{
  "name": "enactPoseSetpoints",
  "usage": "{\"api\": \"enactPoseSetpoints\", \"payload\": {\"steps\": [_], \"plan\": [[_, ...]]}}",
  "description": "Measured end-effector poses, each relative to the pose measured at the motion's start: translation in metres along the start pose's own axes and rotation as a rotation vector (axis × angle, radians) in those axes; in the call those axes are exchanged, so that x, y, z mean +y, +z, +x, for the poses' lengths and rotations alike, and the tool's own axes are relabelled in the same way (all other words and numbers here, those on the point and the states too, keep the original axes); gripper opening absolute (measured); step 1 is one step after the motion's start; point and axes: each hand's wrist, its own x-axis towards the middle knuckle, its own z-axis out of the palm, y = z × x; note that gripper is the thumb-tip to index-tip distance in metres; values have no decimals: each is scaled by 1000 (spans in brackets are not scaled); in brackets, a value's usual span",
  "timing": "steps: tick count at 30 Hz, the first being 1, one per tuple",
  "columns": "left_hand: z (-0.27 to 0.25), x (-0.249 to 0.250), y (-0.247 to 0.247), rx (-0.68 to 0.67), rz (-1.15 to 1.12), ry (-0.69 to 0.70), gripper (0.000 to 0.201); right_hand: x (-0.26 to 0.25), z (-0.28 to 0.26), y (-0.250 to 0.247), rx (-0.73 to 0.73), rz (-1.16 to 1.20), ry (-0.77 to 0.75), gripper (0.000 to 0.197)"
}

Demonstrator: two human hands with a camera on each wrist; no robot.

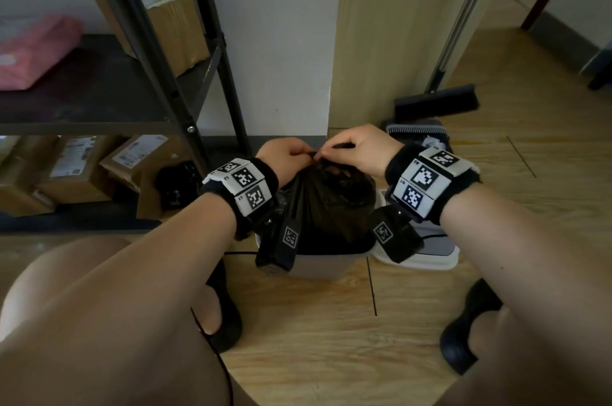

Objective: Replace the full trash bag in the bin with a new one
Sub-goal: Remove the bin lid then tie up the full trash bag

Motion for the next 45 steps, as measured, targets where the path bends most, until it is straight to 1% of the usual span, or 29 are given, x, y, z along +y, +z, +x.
{"api": "enactPoseSetpoints", "payload": {"steps": [1, 2, 4, 6, 7, 9, 11, 12, 14, 16, 18, 22, 26, 31, 33, 36, 38, 39, 40, 41, 42, 45], "plan": [[2, 0, -1, -31, -13, -24, 12, -1, 0, 2, 18, -44, -24, 18], [3, 0, -2, -63, -34, -52, 10, -1, 2, 4, 68, -122, -43, 17], [3, 2, -2, -120, -93, -101, 21, 2, 6, 9, 228, -292, -59, 17], [1, 4, -2, -178, -200, -161, 31, 4, 7, 14, 359, -344, -64, 14], [1, 4, 0, -186, -250, -192, 36, 6, 8, 16, 401, -339, -73, 14], [3, 3, 2, -156, -329, -233, 43, 8, 10, 20, 476, -326, -94, 16], [6, 2, 4, -106, -413, -219, 39, 9, 10, 23, 526, -317, -125, 19], [7, 1, 4, -80, -439, -186, 34, 10, 9, 24, 534, -322, -140, 19], [7, 1, 4, -13, -410, -112, 32, 11, 7, 24, 521, -318, -146, 21], [9, -3, 4, 68, -372, -97, 31, 13, 4, 20, 509, -251, -113, 22], [12, -11, 1, 119, -376, -152, 25, 22, 2, 13, 521, -204, -43, 22], [10, -41, -6, 182, -239, -296, 32, 57, -5, -1, 522, -218, 162, 23], [6, -76, -1, 212, -219, -433, 27, 91, -12, -7, 482, -218, 343, 26], [8, -113, 4, 241, -201, -592, 28, 116, -17, -4, 451, -159, 471, 36], [10, -125, 5, 266, -205, -630, 30, 124, -19, -3, 435, -129, 523, 33], [18, -153, 9, 244, -211, -693, 25, 133, -24, 0, 428, -79, 575, 28], [42, -205, 15, 245, -211, -759, 54, 136, -28, 2, 411, -67, 616, 32], [51, -225, 18, 252, -211, -788, 65, 138, -29, 3, 406, -59, 638, 33], [58, -243, 21, 249, -218, -805, 70, 141, -30, 4, 405, -48, 658, 32], [63, -254, 24, 249, -217, -813, 70, 143, -30, 4, 407, -37, 676, 30], [60, -251, 24, 246, -209, -808, 68, 145, -31, 4, 417, -32, 689, 30], [40, -219, 19, 261, -186, -786, 60, 152, -29, 5, 452, -21, 723, 37]]}}
